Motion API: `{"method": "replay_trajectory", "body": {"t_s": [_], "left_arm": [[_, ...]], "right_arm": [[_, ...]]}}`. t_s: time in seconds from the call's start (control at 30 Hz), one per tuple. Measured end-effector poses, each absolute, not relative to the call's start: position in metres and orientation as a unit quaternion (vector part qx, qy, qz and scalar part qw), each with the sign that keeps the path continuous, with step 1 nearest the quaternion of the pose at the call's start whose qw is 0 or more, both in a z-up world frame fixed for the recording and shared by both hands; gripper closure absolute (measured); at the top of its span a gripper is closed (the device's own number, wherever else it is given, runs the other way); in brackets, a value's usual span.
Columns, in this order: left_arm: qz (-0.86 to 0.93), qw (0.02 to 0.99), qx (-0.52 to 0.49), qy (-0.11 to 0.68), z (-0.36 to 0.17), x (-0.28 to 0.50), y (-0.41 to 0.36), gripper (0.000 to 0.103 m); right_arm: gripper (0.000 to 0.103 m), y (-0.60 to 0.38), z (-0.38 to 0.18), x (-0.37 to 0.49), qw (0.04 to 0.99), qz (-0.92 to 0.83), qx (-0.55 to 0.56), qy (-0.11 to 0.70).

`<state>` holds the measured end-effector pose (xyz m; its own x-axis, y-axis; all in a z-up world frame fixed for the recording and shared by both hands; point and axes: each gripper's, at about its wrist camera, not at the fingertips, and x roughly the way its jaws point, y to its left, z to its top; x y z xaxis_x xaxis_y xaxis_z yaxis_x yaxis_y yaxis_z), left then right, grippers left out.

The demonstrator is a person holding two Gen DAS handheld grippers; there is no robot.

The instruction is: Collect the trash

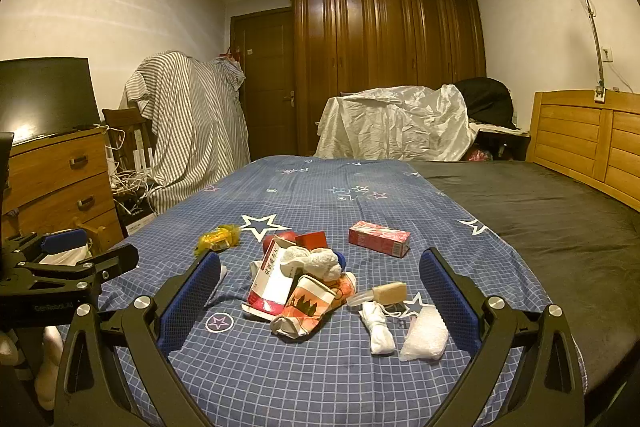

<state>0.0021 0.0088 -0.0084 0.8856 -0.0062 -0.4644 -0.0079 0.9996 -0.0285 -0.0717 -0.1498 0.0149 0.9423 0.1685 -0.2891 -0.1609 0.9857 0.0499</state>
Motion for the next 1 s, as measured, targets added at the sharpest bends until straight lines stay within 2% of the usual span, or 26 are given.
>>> {"method": "replay_trajectory", "body": {"t_s": [0.77,1.0], "left_arm": [[0.0,0.969,-0.016,0.245,-0.01,0.005,0.011,0.005],[-0.014,0.96,-0.041,0.278,-0.023,0.019,0.028,0.005]], "right_arm": [[0.004,-0.144,0.014,-0.071,0.984,0.088,0.011,0.152],[0.004,-0.147,0.012,-0.063,0.98,0.098,0.017,0.172]]}}
